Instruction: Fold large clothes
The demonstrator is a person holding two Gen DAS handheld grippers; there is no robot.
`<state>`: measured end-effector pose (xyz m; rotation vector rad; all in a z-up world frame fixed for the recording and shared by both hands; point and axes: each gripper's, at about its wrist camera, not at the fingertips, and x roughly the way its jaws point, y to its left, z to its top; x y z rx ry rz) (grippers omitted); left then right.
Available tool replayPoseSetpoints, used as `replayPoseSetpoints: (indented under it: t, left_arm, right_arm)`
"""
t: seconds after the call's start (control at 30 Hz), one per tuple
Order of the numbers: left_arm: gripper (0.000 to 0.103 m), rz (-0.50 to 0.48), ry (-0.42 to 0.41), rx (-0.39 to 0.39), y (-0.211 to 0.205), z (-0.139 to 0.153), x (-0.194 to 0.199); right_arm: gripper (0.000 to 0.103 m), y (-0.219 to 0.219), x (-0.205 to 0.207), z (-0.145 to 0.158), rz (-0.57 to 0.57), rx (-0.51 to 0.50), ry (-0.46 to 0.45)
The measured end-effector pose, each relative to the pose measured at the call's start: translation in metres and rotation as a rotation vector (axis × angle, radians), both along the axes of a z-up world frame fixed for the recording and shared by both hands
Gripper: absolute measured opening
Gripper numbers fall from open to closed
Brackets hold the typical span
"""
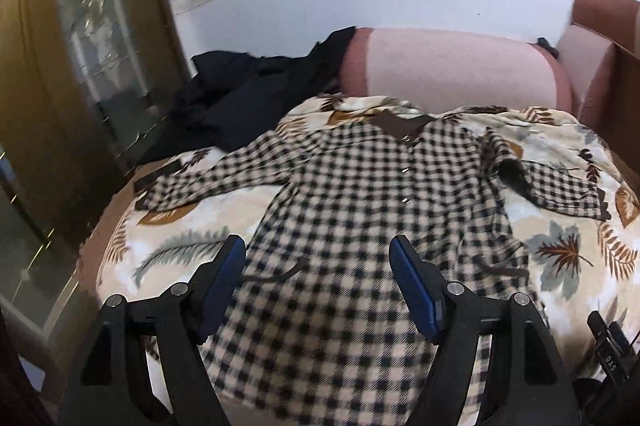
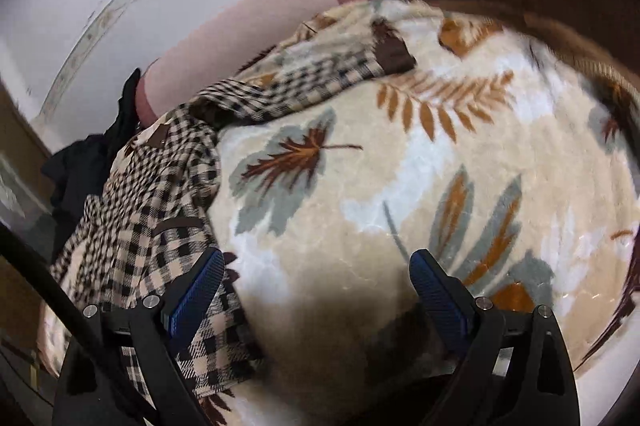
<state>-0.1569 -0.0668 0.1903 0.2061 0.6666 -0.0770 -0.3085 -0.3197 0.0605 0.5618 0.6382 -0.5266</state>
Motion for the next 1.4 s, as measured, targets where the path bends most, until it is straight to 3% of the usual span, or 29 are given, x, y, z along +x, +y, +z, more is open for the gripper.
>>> replayPoseSetpoints:
  t: [0.23,0.47,0.57,0.73,0.93,1.2,1.4]
  left_arm:
    - [0.074,0.008,0.041,-0.006,0.015,-0.016,-0.002]
    - [0.074,-0.098,0.124,-0.069,0.003,-0.034,0.022]
    - [0.074,-0.152,0.138,-0.063,0.0,-0.041,0.027]
    - [0.074,-0.166,0.172,-0.08,0.022,-0.058,0.042]
    - [0.074,-0.124,0.218,-0.112,0.055,-0.079,0.056]
    - [0.074,-0.076,0.239,-0.151,0.094,-0.089,0.059]
    - [0.074,-0.048,0.248,-0.171,0.113,-0.094,0.059]
  right_arm:
    - [0.097,0.03,0.014,0.011,0.076,-0.157,0.064]
    - [0.097,0.043,0.009,0.016,0.0,-0.239,0.131]
    - [0.097,0.05,0.01,0.013,-0.032,-0.259,0.176]
    - [0.097,0.066,0.026,0.009,-0.004,-0.318,0.264]
    - [0.097,0.087,0.046,0.006,0.042,-0.255,0.29]
    - [0.097,0.141,0.095,0.025,0.2,-0.32,0.276]
    - [0.097,0.167,0.121,0.03,0.271,-0.291,0.24]
